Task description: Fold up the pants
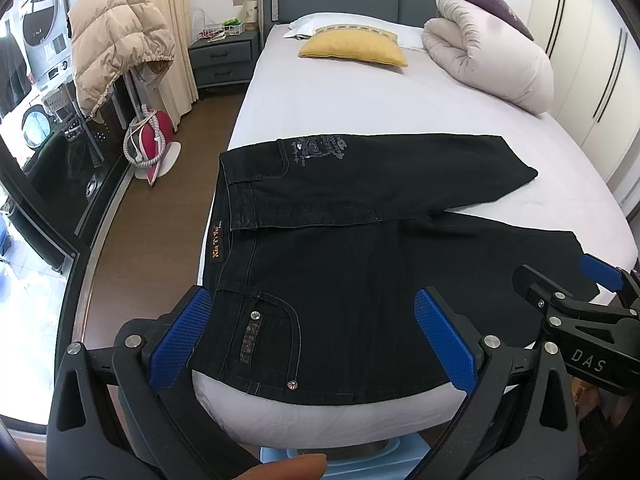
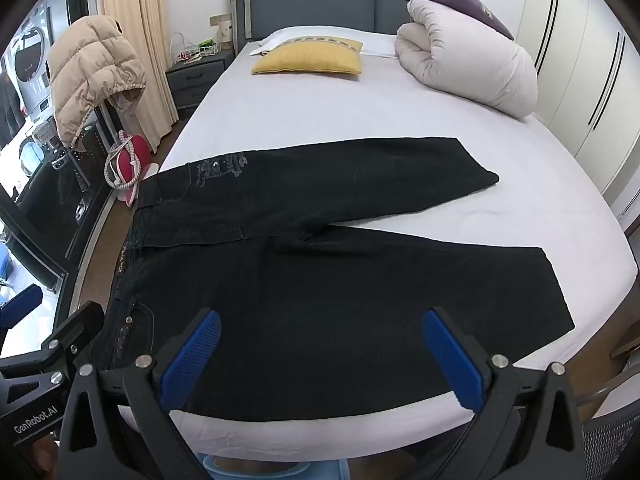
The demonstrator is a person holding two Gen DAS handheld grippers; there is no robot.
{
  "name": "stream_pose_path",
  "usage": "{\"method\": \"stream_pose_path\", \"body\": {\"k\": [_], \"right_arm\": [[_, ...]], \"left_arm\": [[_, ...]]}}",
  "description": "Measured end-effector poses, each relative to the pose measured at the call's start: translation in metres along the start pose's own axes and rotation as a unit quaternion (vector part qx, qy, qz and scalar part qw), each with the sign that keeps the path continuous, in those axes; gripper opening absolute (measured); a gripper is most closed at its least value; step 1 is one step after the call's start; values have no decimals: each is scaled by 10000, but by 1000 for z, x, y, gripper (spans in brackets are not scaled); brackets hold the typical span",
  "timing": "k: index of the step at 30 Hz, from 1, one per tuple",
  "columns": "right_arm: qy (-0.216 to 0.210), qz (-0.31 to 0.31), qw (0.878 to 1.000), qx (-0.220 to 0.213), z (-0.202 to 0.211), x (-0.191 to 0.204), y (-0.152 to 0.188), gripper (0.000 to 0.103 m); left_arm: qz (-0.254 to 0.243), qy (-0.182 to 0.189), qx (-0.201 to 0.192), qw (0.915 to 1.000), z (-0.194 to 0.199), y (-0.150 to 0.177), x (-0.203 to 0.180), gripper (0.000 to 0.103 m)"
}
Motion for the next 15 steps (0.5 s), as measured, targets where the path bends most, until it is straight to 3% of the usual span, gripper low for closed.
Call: {"method": "stream_pose_path", "body": {"k": [15], "right_arm": [[22, 30, 10000, 17, -1, 2, 6, 103]], "left_arm": [[5, -12, 26, 10000, -3, 5, 2, 103]]}}
Point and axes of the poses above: each gripper's, at about its wrist camera, not at the fingertips, and z roughly against the way its jaws point, x to its left, y to its underside, the point moved 9 cm from there along -z, roughly the way its jaws point, and after that the axes turned 12 degrees about y, right-handed, at the moved point
